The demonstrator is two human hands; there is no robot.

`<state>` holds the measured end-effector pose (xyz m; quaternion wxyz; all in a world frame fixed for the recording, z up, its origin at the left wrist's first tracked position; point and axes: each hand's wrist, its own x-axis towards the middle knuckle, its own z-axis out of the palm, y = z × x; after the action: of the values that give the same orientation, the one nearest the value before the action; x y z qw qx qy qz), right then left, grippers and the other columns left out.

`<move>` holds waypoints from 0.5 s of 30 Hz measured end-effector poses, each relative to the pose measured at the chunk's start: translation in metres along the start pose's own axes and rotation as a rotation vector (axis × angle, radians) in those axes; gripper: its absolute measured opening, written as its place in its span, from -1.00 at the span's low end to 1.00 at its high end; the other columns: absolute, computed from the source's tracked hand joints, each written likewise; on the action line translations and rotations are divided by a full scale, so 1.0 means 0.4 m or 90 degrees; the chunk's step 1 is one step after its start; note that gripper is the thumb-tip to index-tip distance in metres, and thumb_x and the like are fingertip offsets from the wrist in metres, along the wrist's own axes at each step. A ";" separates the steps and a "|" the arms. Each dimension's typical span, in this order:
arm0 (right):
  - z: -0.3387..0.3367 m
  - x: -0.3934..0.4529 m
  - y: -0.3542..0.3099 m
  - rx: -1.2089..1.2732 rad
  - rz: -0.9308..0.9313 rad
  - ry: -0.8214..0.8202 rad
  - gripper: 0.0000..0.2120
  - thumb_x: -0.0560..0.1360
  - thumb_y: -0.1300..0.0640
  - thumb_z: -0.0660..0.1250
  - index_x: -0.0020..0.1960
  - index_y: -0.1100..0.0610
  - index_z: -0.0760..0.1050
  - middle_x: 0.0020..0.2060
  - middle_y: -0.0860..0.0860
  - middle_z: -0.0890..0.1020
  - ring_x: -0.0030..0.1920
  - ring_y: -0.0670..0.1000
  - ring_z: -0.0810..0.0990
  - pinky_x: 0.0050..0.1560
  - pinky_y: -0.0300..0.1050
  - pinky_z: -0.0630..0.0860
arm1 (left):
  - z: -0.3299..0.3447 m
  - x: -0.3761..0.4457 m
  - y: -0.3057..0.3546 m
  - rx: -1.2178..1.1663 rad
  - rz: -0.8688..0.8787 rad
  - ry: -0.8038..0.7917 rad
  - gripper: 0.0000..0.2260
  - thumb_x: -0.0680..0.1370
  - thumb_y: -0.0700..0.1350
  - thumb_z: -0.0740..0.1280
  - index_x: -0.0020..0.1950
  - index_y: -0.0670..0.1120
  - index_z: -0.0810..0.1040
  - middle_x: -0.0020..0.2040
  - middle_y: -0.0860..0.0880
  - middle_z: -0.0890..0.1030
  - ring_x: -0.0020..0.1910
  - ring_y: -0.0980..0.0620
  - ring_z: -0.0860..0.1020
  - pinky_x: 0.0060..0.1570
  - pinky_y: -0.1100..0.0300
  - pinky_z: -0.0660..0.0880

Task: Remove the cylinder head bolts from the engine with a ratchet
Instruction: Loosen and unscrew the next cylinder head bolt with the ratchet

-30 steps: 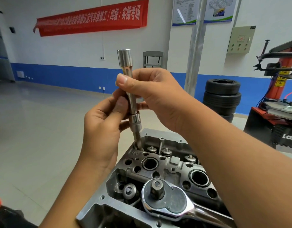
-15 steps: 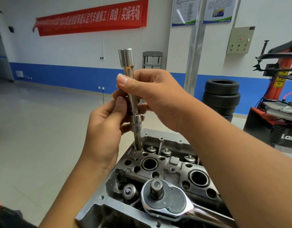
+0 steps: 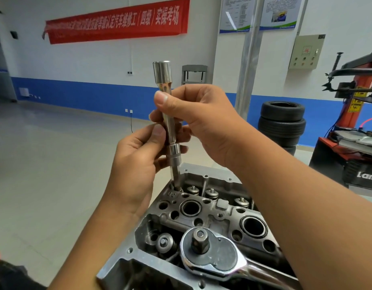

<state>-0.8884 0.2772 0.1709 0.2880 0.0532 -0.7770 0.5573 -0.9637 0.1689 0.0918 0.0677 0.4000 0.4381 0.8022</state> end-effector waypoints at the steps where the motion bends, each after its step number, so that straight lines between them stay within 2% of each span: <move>1: 0.002 -0.001 -0.001 0.017 0.008 -0.006 -0.82 0.60 0.12 0.44 -0.07 0.24 0.61 -0.13 0.19 0.75 -0.25 0.04 0.67 -0.39 -0.20 0.53 | 0.001 0.000 0.000 0.001 -0.003 -0.014 -0.76 0.62 0.00 0.28 -0.02 0.07 0.77 -0.04 -0.13 0.75 -0.10 -0.14 0.72 -0.18 0.15 0.63; 4: 0.005 0.000 0.000 -0.001 0.016 -0.025 -0.82 0.63 0.07 0.40 -0.04 0.18 0.65 -0.11 0.14 0.76 -0.20 0.06 0.66 -0.36 -0.20 0.49 | 0.004 -0.001 0.005 0.008 0.015 0.002 -0.81 0.60 -0.03 0.33 0.00 0.01 0.75 -0.07 -0.13 0.74 -0.14 -0.14 0.72 -0.16 0.13 0.64; 9: 0.000 0.001 0.004 -0.018 -0.010 0.016 -0.85 0.51 0.12 0.53 -0.18 0.11 0.62 -0.23 0.12 0.73 -0.16 0.11 0.70 -0.12 0.18 0.68 | -0.002 0.001 0.001 0.021 0.041 0.067 -0.76 0.39 0.03 0.50 -0.04 -0.09 0.70 -0.12 -0.16 0.74 -0.17 -0.10 0.69 -0.22 0.08 0.64; 10: -0.003 0.001 0.004 -0.018 -0.011 0.023 -0.85 0.52 0.12 0.53 -0.17 0.12 0.61 -0.22 0.12 0.73 -0.16 0.10 0.71 -0.08 0.20 0.69 | -0.001 0.001 0.003 0.017 0.029 0.068 -0.74 0.39 0.05 0.50 -0.04 -0.09 0.71 -0.11 -0.17 0.73 -0.17 -0.10 0.69 -0.23 0.10 0.63; 12: -0.006 0.001 0.002 -0.019 -0.006 0.026 -0.85 0.55 0.12 0.50 -0.12 0.17 0.60 -0.18 0.14 0.75 -0.18 0.09 0.70 -0.17 0.09 0.65 | -0.001 0.002 0.004 0.001 -0.007 0.039 -0.78 0.51 0.05 0.41 -0.02 -0.05 0.74 -0.05 -0.18 0.74 -0.12 -0.12 0.70 -0.21 0.14 0.63; 15: 0.000 0.000 -0.004 -0.003 0.016 0.011 -0.84 0.61 0.11 0.43 -0.03 0.21 0.62 -0.14 0.15 0.76 -0.20 0.06 0.68 -0.31 -0.13 0.54 | 0.000 0.002 0.003 -0.006 -0.036 -0.002 -0.74 0.63 0.00 0.27 -0.02 0.04 0.77 -0.03 -0.15 0.74 -0.06 -0.17 0.72 -0.17 0.15 0.63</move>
<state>-0.8878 0.2768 0.1721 0.2876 0.0377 -0.7766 0.5593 -0.9642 0.1685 0.0931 0.0928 0.3883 0.4451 0.8016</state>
